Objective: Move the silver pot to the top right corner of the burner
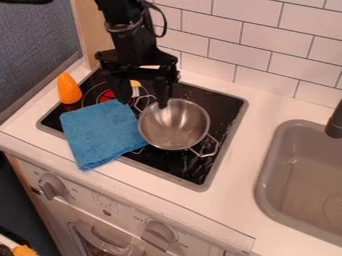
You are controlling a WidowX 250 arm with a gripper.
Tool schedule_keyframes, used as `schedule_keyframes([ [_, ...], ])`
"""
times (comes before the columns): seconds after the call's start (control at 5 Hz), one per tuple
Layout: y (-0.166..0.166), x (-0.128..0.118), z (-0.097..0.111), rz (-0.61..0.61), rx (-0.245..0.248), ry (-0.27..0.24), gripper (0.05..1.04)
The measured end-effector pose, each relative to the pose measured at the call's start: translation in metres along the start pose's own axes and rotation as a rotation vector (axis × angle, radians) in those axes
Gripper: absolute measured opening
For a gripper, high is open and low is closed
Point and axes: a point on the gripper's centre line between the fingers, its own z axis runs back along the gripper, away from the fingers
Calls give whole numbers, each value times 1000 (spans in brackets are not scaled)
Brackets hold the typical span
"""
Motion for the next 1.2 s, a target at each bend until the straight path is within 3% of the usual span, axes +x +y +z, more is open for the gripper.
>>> schedule_keyframes([
  [0.4, 5, -16, -20, 171, 52, -12, 1000],
  [0.6, 8, -19, -27, 207, 68, 5, 1000],
  [0.8, 4, -20, -36, 210, 31, 5, 1000],
  [1.2, 6, -22, -57, 223, 12, 38, 1000],
])
